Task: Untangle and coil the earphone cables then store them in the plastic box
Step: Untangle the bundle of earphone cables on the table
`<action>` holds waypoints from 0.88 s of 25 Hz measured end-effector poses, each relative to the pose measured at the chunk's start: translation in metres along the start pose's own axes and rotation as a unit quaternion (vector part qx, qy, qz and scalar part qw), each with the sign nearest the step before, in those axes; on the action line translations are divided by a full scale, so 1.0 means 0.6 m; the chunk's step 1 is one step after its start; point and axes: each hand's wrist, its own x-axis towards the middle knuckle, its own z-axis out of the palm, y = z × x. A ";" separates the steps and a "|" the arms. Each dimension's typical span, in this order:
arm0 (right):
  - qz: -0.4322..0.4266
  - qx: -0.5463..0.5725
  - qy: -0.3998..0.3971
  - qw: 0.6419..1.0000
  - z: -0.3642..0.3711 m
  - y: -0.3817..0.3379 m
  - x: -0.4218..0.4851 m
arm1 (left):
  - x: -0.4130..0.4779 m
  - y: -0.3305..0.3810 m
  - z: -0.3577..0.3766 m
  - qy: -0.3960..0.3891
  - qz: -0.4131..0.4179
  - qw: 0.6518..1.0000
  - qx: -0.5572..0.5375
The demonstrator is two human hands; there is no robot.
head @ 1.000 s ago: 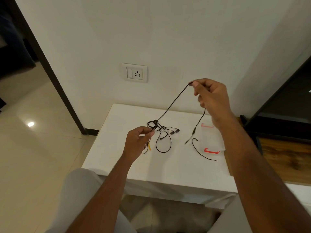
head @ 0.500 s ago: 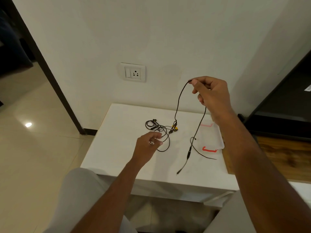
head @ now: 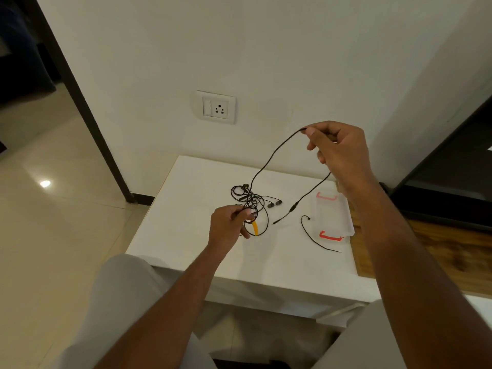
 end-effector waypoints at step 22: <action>0.132 0.027 -0.260 0.956 0.047 0.149 -0.049 | 0.012 0.023 -0.035 0.007 -0.024 0.986 -0.164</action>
